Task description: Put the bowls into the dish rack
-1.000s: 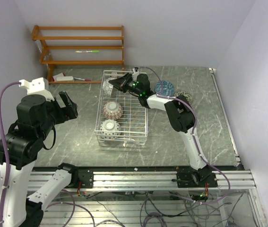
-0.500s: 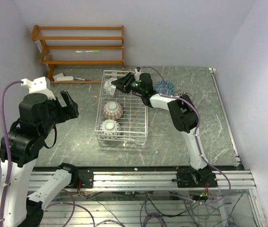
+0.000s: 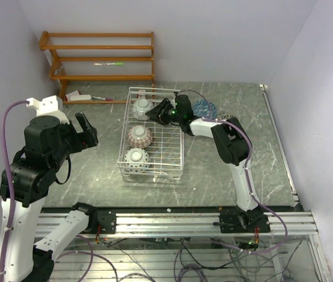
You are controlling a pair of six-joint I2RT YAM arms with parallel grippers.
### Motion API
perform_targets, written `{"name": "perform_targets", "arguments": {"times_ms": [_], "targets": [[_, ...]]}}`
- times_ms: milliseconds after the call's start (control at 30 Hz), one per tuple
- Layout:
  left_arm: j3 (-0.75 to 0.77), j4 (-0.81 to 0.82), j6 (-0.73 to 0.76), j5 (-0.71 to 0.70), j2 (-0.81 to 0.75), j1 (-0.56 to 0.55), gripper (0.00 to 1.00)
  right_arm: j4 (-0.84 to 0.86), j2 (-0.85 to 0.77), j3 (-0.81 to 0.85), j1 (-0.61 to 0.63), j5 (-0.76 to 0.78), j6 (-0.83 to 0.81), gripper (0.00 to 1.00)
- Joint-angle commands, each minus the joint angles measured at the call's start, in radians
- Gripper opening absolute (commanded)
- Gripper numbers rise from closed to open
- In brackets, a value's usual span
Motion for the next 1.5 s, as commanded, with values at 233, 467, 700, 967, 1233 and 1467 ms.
{"name": "perform_targets", "arguments": {"times_ms": [233, 467, 700, 967, 1233, 1467], "targets": [[-0.003, 0.009, -0.018, 0.009, -0.019, -0.004, 0.99, -0.295, -0.053, 0.078, -0.010, 0.104, -0.099, 0.49], [0.002, 0.014, -0.019, 0.011, -0.018, -0.003, 0.99, -0.440, -0.106, 0.169, 0.000, 0.159, -0.176, 0.53], [0.001, 0.015, -0.021, 0.013, -0.024, -0.004, 0.99, -0.724, -0.055, 0.376, 0.016, 0.285, -0.320, 0.54], [0.007, 0.000, -0.018, 0.005, -0.024, -0.004, 0.99, -0.915, 0.035, 0.531, 0.046, 0.390, -0.380, 0.54], [0.011, -0.012, -0.018, -0.001, -0.021, -0.004, 0.99, -0.915, 0.075, 0.560, 0.056, 0.423, -0.429, 0.54], [0.008, -0.018, -0.024, -0.005, -0.020, -0.004, 0.99, -0.811, 0.101, 0.557, 0.072, 0.324, -0.487, 0.54]]}}
